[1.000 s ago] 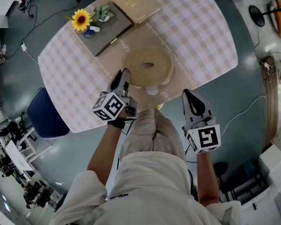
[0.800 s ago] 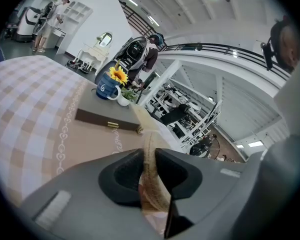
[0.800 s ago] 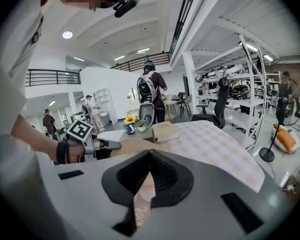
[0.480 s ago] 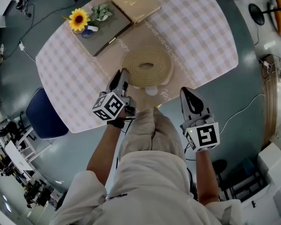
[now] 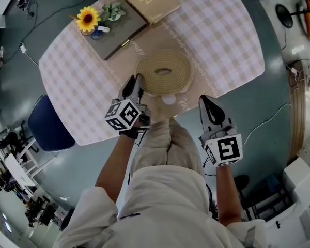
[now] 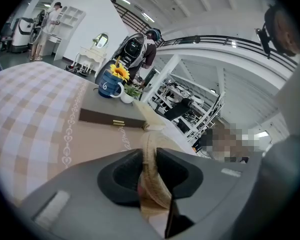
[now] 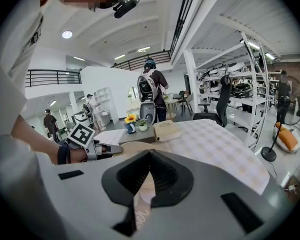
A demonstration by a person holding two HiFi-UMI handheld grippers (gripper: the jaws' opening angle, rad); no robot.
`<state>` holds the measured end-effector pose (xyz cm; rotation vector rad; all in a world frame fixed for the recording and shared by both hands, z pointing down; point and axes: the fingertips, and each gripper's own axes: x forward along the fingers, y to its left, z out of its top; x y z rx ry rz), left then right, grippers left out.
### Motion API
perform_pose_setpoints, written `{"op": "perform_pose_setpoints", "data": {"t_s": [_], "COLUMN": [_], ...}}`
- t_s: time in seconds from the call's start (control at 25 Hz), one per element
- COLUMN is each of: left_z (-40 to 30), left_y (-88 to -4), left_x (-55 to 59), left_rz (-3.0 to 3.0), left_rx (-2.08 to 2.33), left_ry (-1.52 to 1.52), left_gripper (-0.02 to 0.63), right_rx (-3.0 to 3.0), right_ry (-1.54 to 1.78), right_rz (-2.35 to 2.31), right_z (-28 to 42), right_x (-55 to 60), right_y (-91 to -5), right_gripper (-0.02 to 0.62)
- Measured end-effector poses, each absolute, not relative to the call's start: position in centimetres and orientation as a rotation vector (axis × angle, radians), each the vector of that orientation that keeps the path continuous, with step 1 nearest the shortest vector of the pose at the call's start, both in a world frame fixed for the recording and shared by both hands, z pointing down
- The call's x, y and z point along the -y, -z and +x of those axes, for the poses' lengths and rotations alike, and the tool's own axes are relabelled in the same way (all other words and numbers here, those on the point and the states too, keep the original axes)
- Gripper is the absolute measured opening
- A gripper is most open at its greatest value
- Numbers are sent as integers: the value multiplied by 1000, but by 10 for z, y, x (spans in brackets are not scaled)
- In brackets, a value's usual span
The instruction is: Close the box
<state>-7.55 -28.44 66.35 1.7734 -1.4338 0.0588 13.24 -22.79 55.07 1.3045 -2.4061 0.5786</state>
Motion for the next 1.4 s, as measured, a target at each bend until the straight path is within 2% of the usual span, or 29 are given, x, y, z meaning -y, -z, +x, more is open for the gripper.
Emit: {"op": "perform_pose_setpoints", "data": {"t_s": [1.24, 1.4], "left_z": [-78, -77], "left_y": [-688, -686], "left_x": [289, 292], "left_rz": [1821, 1869], "left_rx": [1513, 1472], "left_ry": [-431, -542], "left_gripper": [107, 134], "right_rx": [2403, 2411], "right_ry": [-574, -561], "right_rz": [1306, 1313], "right_z": [125, 125], "right_x": [224, 223], "right_y": [-548, -545], "right_gripper": [3, 3]}}
